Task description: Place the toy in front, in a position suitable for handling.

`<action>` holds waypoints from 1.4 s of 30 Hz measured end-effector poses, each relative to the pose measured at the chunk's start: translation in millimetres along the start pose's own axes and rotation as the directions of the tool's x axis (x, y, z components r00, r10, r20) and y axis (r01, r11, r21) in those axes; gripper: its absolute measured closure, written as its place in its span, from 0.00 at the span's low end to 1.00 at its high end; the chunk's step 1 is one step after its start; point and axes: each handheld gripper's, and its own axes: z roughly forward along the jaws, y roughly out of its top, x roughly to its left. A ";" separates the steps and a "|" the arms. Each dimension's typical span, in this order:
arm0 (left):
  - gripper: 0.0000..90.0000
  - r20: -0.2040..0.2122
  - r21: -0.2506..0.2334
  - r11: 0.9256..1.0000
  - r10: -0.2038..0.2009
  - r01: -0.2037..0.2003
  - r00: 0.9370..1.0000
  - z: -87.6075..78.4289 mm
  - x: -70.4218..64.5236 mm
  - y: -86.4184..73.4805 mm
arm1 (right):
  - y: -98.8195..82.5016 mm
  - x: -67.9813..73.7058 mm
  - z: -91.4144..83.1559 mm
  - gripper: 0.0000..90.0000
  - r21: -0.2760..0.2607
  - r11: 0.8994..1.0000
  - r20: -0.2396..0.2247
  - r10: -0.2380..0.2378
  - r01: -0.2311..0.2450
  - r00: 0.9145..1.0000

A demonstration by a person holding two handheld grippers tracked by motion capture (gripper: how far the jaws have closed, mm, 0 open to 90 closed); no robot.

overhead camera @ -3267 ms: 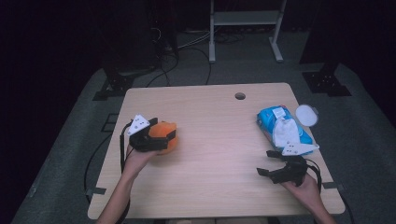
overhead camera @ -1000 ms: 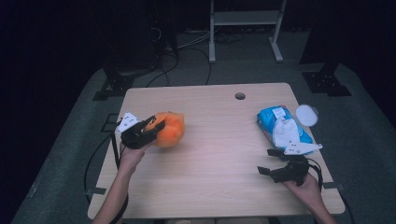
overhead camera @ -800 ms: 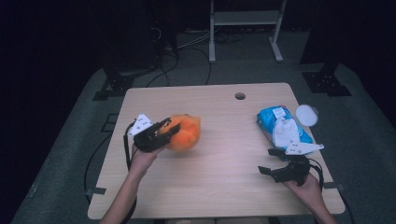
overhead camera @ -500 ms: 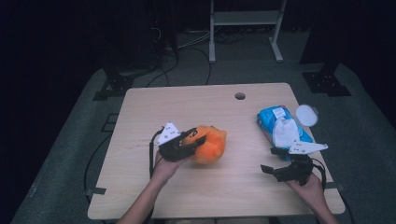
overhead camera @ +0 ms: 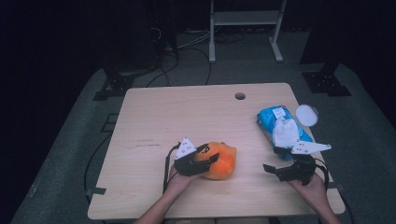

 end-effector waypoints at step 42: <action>0.25 0.042 0.039 0.997 0.060 -0.062 0.997 -10.6 -9.8 -3.1 | 9.4 -100.3 -1.2 0.88 0.049 0.997 0.284 0.042 -0.059 0.958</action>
